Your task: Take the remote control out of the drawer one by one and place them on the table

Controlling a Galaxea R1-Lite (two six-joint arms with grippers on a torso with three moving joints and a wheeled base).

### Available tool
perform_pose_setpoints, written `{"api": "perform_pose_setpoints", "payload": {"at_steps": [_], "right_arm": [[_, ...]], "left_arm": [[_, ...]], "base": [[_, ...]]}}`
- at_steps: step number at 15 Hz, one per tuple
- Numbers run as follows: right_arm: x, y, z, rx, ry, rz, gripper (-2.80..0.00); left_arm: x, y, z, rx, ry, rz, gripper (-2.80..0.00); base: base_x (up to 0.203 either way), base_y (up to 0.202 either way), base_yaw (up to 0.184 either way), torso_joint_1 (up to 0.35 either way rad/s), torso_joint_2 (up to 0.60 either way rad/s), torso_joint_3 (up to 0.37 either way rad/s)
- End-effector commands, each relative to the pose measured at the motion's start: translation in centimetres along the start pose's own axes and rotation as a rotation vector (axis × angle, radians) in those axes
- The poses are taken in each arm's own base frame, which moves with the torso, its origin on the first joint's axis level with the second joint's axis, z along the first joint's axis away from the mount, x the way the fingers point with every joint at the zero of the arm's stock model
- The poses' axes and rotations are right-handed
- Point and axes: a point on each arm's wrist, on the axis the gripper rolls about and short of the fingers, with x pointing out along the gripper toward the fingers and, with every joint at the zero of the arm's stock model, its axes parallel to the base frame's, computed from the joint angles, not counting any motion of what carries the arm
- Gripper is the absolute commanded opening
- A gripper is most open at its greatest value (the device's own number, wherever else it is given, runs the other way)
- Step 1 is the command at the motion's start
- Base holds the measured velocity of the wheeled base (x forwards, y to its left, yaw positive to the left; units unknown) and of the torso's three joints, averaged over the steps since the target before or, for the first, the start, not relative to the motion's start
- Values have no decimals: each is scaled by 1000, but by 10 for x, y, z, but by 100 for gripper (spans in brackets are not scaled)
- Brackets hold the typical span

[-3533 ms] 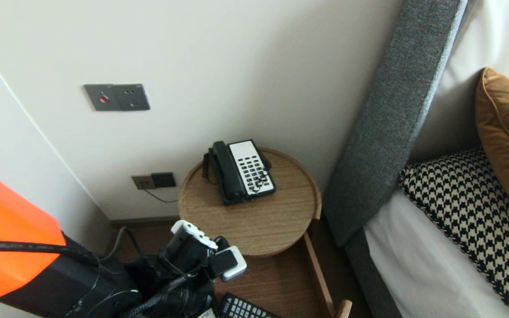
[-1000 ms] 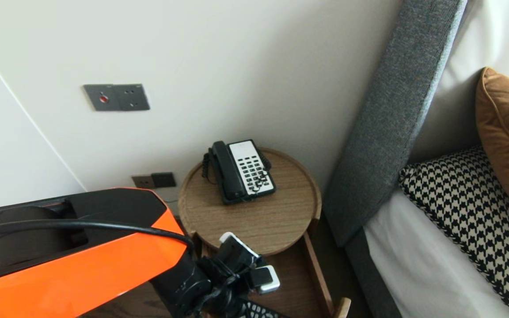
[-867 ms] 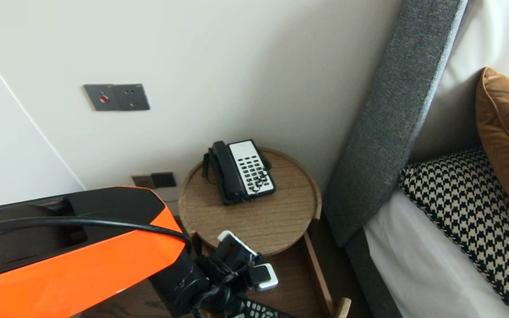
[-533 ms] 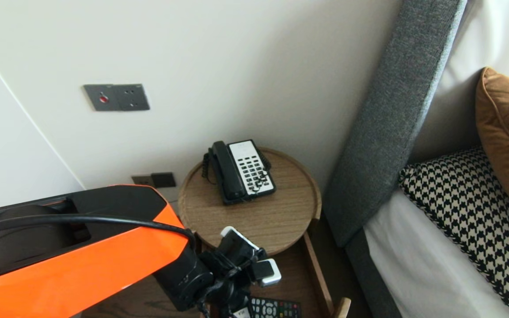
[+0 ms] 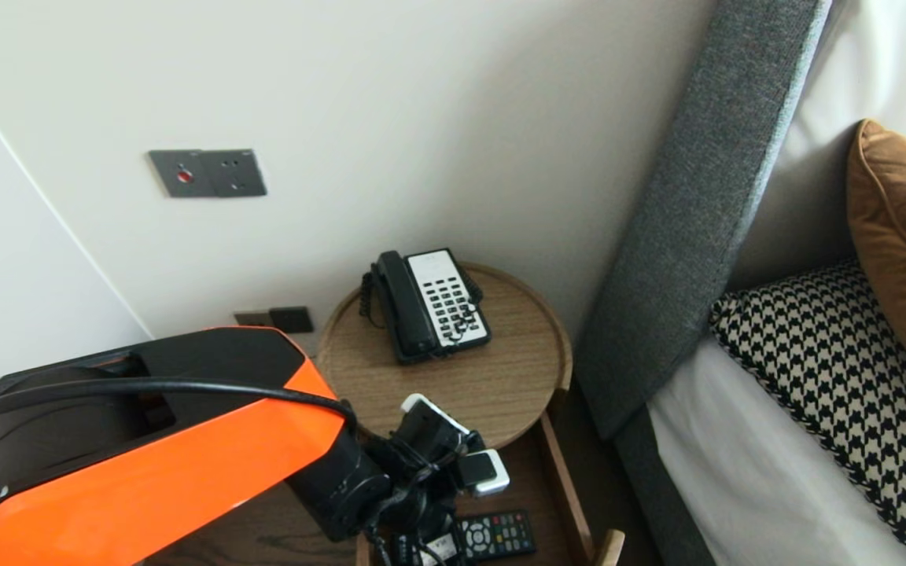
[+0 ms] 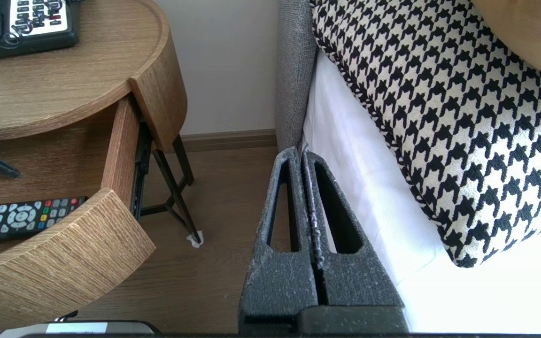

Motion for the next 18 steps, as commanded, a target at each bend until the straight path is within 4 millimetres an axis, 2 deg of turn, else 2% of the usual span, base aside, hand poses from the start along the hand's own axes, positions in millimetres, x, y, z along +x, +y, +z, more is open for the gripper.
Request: {"api": "perform_pose_setpoints", "payload": {"at_steps": [1,18], "right_arm": [[0,0,0,0,0,0,-280],[0,0,0,0,0,0,-280]], "left_arm": [[2,2,4,4,-14,5,0],[7,-1,12,22,-30,4,0]], "base": [[0,0,0,0,0,0],[0,0,0,0,0,0]]}}
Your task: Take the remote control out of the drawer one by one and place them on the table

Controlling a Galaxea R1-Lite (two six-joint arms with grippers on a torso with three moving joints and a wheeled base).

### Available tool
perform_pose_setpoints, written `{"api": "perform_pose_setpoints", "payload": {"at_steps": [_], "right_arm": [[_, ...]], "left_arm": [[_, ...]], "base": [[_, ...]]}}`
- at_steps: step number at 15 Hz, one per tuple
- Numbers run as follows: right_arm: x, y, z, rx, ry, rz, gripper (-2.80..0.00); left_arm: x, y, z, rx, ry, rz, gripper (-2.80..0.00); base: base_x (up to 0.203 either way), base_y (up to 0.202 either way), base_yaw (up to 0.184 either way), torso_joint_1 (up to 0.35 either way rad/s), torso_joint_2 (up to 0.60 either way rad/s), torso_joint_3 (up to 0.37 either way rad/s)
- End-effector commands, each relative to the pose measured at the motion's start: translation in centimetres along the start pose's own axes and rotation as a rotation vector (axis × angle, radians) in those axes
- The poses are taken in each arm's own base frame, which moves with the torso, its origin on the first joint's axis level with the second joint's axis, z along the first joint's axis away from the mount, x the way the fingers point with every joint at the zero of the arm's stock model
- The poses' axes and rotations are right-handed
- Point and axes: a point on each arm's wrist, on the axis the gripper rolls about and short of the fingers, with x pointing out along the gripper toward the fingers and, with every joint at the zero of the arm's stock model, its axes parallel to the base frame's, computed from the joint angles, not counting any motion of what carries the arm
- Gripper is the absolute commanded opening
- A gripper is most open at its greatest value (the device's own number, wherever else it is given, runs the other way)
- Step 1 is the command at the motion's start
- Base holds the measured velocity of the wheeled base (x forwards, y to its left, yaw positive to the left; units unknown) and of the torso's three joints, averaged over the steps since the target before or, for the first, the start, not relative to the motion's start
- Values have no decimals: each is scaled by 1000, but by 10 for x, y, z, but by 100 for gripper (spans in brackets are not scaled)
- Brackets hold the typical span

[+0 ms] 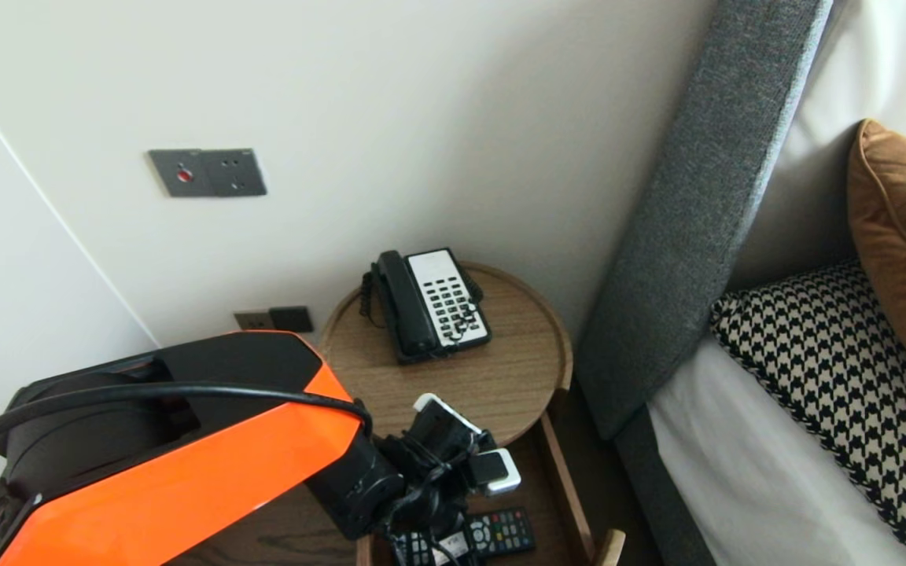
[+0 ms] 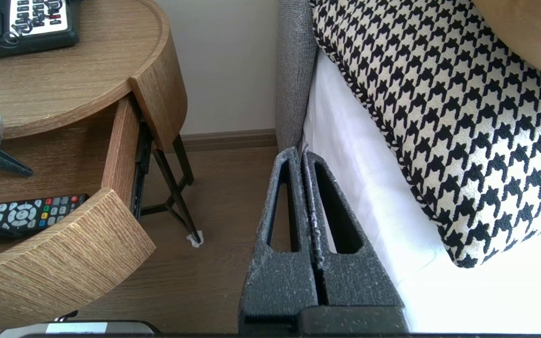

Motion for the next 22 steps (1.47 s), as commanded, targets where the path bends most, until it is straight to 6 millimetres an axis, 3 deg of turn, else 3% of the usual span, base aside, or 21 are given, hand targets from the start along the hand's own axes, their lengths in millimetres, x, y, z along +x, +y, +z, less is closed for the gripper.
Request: {"api": "perform_pose_setpoints", "payload": {"at_steps": [1,22], "right_arm": [[0,0,0,0,0,0,-280],[0,0,0,0,0,0,-280]], "left_arm": [[0,0,2,6,-5,3,0],[13,-12,13,39,2,-24,0]], "base": [[0,0,0,0,0,0],[0,0,0,0,0,0]]}}
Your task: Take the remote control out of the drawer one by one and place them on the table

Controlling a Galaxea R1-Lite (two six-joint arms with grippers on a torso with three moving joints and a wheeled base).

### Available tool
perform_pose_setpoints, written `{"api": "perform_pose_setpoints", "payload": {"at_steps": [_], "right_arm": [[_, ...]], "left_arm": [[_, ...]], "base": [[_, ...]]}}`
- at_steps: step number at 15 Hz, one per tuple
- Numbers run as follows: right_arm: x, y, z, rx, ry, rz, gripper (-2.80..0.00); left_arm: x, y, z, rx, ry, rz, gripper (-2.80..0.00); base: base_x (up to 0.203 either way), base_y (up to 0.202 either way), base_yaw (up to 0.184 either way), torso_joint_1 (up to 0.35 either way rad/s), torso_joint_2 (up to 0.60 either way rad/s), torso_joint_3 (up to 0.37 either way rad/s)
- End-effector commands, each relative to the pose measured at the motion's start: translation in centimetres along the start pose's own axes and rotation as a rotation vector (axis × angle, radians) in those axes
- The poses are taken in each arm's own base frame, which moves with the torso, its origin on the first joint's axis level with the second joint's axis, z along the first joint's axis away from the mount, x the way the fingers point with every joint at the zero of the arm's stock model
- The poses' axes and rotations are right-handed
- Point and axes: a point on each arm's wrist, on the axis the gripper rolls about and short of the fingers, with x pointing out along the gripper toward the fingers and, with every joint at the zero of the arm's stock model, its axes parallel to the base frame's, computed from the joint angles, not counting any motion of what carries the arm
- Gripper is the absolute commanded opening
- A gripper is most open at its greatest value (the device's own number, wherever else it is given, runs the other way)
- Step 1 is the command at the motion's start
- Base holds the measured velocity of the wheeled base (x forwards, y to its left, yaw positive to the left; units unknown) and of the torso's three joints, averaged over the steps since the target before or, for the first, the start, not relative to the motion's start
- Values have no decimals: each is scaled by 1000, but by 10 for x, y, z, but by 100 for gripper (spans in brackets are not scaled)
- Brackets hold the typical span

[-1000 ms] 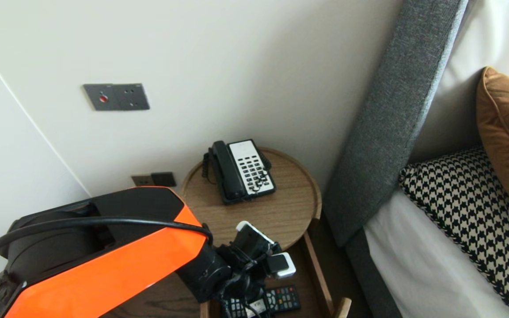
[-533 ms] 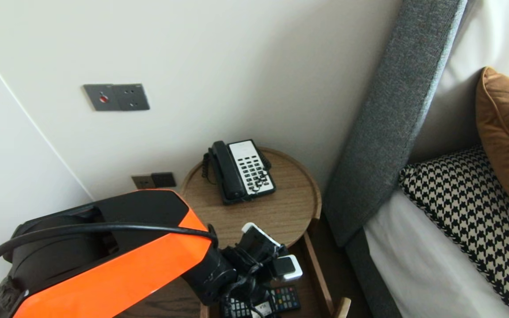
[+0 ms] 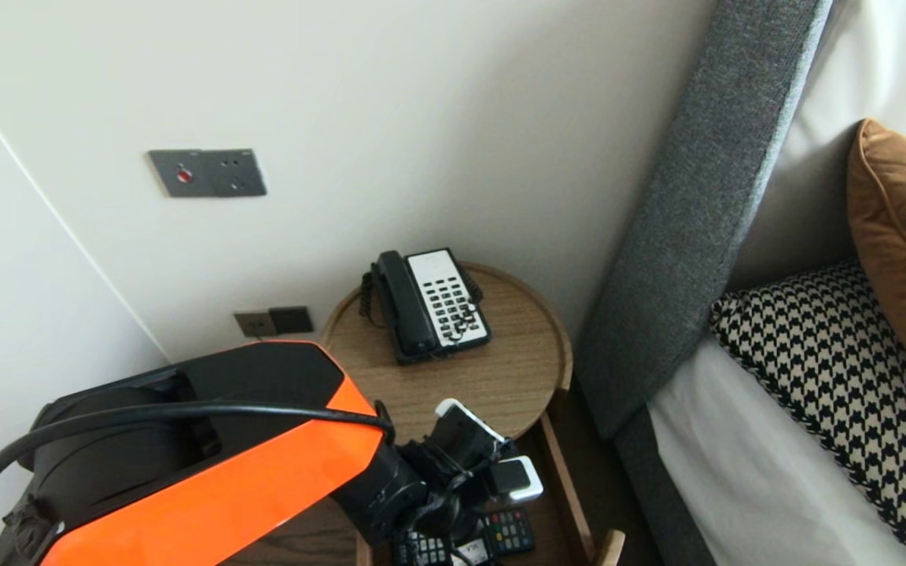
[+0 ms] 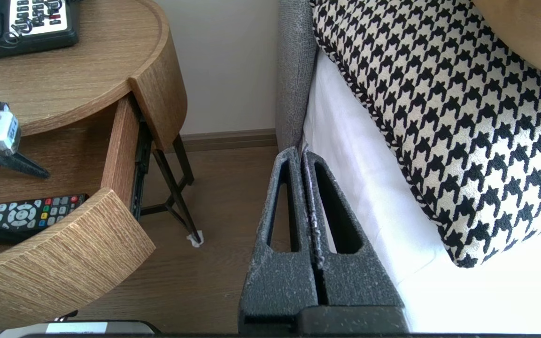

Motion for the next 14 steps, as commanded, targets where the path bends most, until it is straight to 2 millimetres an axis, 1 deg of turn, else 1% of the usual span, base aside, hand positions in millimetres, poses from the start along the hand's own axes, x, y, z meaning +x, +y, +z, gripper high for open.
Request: {"api": "perform_pose_setpoints", "payload": {"at_steps": [1,4,5,8,14], "right_arm": [[0,0,0,0,0,0,-280],[0,0,0,0,0,0,-280],[0,0,0,0,0,0,-280],[0,0,0,0,0,0,-280],[0,0,0,0,0,0,-280]], "left_arm": [[3,-2,-1,4,6,-7,0],[3,-4,-3,6,11,-12,0],[2,-4,-2,6,10,-12,-280],[2,-3,-1,5,5,-10,-280],[2,-5,-3,1,13,-14,-280]], "base": [[0,0,0,0,0,0],[0,0,0,0,0,0],[0,0,0,0,0,0],[0,0,0,0,0,0],[0,0,0,0,0,0]]}}
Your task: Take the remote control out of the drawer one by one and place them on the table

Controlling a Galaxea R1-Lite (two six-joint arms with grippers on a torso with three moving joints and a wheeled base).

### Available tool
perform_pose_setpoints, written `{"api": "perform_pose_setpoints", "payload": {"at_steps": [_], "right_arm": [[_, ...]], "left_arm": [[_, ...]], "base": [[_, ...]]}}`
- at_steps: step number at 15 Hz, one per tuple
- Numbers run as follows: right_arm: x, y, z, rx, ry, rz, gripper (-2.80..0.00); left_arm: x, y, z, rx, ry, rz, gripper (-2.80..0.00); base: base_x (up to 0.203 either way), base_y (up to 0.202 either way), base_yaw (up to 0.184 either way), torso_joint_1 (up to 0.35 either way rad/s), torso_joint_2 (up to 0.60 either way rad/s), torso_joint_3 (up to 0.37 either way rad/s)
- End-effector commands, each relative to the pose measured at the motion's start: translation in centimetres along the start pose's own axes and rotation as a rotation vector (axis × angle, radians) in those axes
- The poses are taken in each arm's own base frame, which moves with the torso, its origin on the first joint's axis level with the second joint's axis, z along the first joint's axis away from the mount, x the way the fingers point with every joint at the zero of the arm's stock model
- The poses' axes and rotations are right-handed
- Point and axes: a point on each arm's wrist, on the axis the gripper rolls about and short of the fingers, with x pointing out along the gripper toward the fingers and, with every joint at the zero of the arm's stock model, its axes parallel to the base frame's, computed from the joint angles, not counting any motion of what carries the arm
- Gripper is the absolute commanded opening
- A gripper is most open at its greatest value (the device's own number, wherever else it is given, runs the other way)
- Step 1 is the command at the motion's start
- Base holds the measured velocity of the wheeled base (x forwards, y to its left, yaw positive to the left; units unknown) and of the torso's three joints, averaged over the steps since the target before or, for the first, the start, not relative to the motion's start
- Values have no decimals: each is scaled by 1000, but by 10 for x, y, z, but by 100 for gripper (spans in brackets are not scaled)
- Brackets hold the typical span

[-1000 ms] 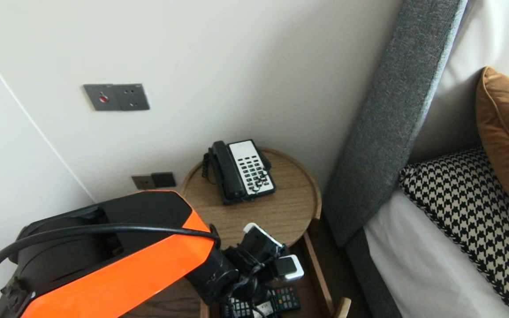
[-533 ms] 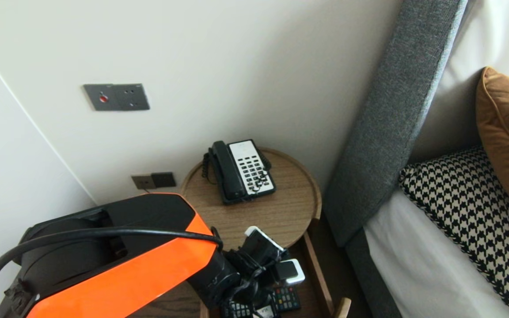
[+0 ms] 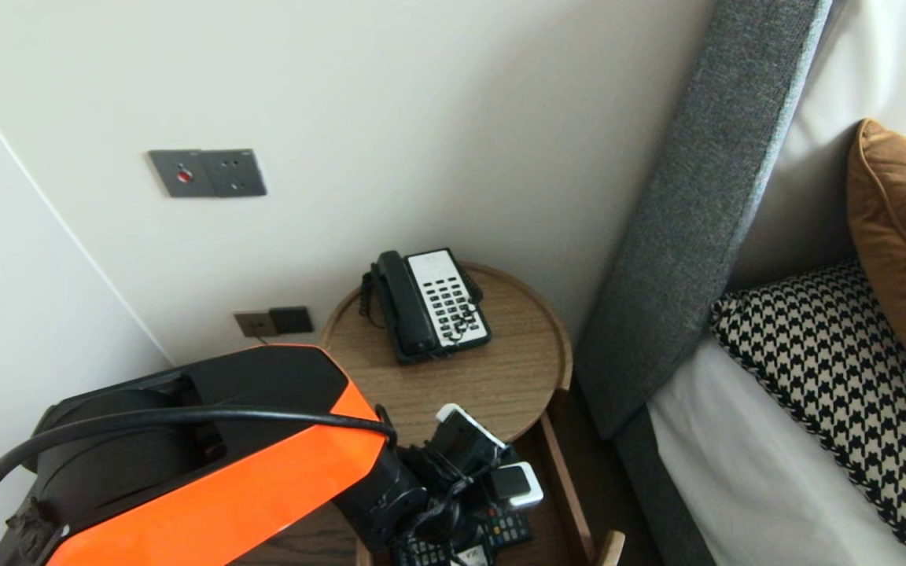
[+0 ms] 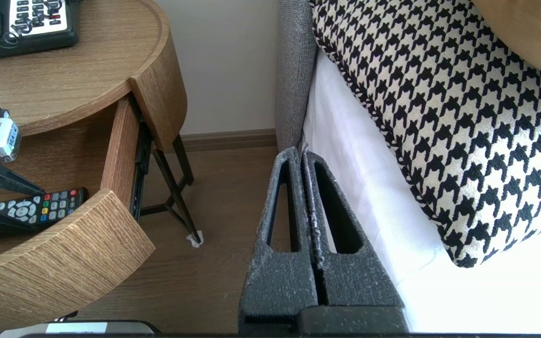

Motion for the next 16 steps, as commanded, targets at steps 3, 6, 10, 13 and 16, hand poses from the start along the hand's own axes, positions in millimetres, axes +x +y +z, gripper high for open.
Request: {"api": "perform_pose_setpoints", "payload": {"at_steps": [3,6,10,13,16], "right_arm": [[0,0,0,0,0,0,-280],[0,0,0,0,0,0,-280],[0,0,0,0,0,0,-280],[0,0,0,0,0,0,-280],[0,0,0,0,0,2,-280]], "left_arm": [[0,-1,-1,2,2,-2,-280],[-1,-1,-2,1,5,-3,-280],[-7,-3,-3,-2,5,-6,-280],[-16,-2,0,-3,-11,2,-280],[-22,-2,4,-6,-27,10,-280]], "base": [[0,0,0,0,0,0],[0,0,0,0,0,0],[0,0,0,0,0,0],[0,0,0,0,0,0],[0,0,0,0,0,0]]}}
